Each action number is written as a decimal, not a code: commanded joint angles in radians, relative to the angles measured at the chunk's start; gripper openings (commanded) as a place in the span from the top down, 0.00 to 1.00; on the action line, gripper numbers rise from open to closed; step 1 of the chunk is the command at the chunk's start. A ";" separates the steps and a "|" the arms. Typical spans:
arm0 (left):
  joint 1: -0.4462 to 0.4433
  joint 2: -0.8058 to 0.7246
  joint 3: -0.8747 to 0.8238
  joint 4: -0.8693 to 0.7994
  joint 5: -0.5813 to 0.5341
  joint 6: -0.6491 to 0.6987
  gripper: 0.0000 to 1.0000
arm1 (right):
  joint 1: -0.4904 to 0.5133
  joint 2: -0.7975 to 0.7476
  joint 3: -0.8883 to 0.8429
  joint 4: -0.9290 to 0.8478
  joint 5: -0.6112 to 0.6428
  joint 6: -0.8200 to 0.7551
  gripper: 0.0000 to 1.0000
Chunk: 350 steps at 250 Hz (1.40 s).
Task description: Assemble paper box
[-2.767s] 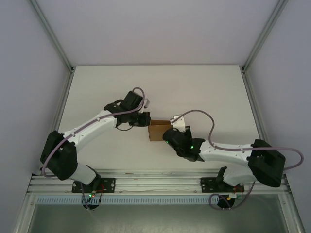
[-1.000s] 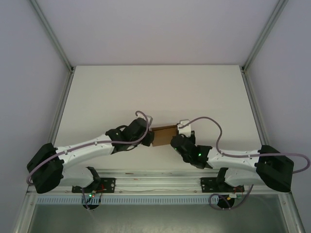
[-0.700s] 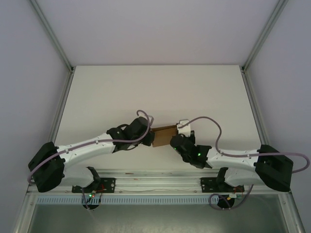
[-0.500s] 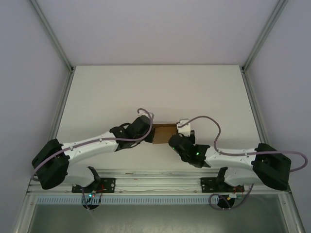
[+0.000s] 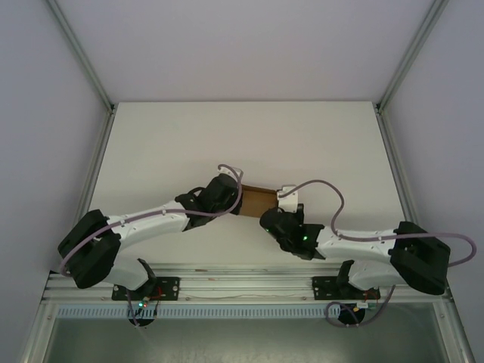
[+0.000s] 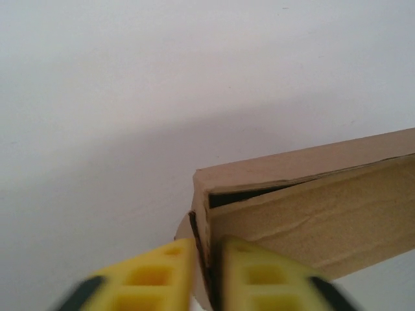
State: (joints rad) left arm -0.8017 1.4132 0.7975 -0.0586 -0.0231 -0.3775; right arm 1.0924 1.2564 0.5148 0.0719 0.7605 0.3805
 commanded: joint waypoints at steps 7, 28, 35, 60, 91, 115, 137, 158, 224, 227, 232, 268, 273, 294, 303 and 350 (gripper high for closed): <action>0.008 -0.034 0.043 -0.139 0.010 -0.005 0.61 | 0.008 0.035 0.055 -0.106 -0.014 0.040 1.00; 0.018 -0.053 0.074 -0.187 0.040 -0.021 0.49 | 0.009 0.047 0.070 -0.131 -0.016 0.044 1.00; 0.024 -0.056 0.085 -0.199 0.055 -0.029 0.45 | 0.008 0.051 0.074 -0.137 -0.019 0.043 1.00; 0.044 -0.050 0.135 -0.250 0.100 -0.042 0.39 | 0.008 0.048 0.076 -0.149 -0.020 0.049 1.00; 0.065 -0.020 0.185 -0.295 0.124 -0.028 0.40 | 0.008 0.045 0.079 -0.150 -0.027 0.041 1.00; 0.074 0.009 0.218 -0.315 0.104 0.000 0.45 | 0.008 0.051 0.080 -0.150 -0.026 0.034 1.00; 0.079 0.034 0.244 -0.328 0.129 0.023 0.58 | 0.008 0.058 0.088 -0.156 -0.025 0.032 1.00; 0.078 0.050 0.251 -0.334 0.145 0.035 0.65 | 0.008 0.060 0.091 -0.157 -0.024 0.029 1.00; 0.078 0.055 0.231 -0.344 0.113 0.046 0.97 | 0.007 0.060 0.089 -0.152 -0.027 0.031 1.00; 0.078 0.054 0.228 -0.342 0.114 0.046 0.98 | 0.007 0.060 0.089 -0.152 -0.028 0.031 1.00; 0.078 0.053 0.226 -0.338 0.115 0.045 0.99 | 0.009 0.061 0.089 -0.152 -0.031 0.032 1.00; 0.076 0.052 0.195 -0.322 0.115 0.043 1.00 | 0.008 0.064 0.085 -0.156 -0.030 0.047 1.00; 0.076 0.051 0.188 -0.318 0.120 0.041 1.00 | 0.008 0.065 0.083 -0.155 -0.028 0.050 1.00; 0.072 0.043 0.157 -0.309 0.137 0.031 1.00 | 0.009 0.067 0.077 -0.165 -0.024 0.062 1.00; 0.069 0.036 0.140 -0.306 0.135 0.028 1.00 | 0.008 0.067 0.074 -0.165 -0.026 0.067 1.00; 0.063 0.000 0.041 -0.281 0.113 -0.017 1.00 | 0.008 0.064 0.058 -0.175 -0.055 0.087 1.00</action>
State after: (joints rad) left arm -0.7273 1.4223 0.9180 -0.2882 0.0967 -0.3553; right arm 1.0927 1.3048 0.5896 -0.0299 0.7441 0.4313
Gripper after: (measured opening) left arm 0.047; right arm 0.050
